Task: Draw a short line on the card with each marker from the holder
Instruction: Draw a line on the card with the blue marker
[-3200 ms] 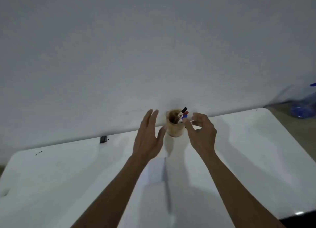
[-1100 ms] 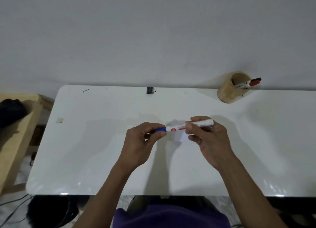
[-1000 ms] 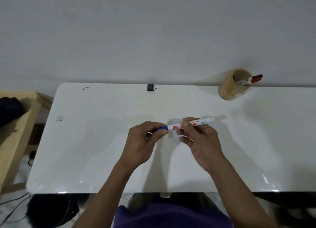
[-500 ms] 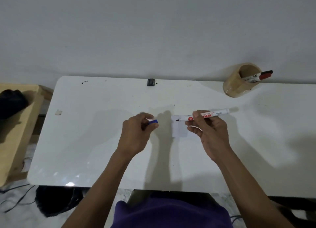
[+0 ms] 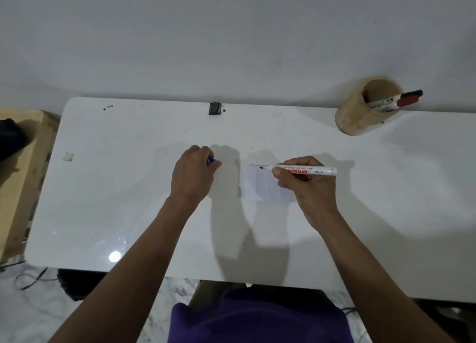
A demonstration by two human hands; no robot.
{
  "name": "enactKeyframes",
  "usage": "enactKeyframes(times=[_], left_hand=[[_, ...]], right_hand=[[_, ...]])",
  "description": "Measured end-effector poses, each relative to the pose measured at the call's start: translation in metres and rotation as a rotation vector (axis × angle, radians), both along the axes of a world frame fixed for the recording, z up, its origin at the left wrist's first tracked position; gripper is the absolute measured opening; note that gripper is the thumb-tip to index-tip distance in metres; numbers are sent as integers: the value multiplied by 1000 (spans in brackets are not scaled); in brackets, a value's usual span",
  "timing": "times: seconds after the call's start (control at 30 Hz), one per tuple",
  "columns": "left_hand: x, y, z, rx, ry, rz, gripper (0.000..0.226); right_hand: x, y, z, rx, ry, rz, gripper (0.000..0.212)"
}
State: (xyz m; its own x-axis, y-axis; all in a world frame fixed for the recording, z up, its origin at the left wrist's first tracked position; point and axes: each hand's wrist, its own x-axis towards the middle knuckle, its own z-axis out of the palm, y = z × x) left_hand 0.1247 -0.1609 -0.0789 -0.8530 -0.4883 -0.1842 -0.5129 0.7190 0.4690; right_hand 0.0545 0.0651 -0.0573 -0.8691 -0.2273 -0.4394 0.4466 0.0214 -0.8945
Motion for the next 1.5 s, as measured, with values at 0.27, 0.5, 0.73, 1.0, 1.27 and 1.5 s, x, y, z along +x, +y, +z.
enactKeyframes(times=[0.27,0.5,0.73,1.0,1.27,1.5], left_hand=[[29,31,12,-225,236,219,35],[55,77,-30,-197,251,-101,35],[55,76,-49,-248,115,-107,45],[57,78,-56,-323,125,-88,51],[58,78,-61,-346,162,-81,49],[58,79,-60,-360,179,-73,49]], right_hand=[[-8,3,-7,7,86,89,18],[-8,-9,-21,99,277,181,12],[-8,-14,-39,123,320,191,12],[-9,-16,-47,174,349,190,13],[-9,-18,-50,218,351,199,12],[-10,-18,-49,241,348,210,11]])
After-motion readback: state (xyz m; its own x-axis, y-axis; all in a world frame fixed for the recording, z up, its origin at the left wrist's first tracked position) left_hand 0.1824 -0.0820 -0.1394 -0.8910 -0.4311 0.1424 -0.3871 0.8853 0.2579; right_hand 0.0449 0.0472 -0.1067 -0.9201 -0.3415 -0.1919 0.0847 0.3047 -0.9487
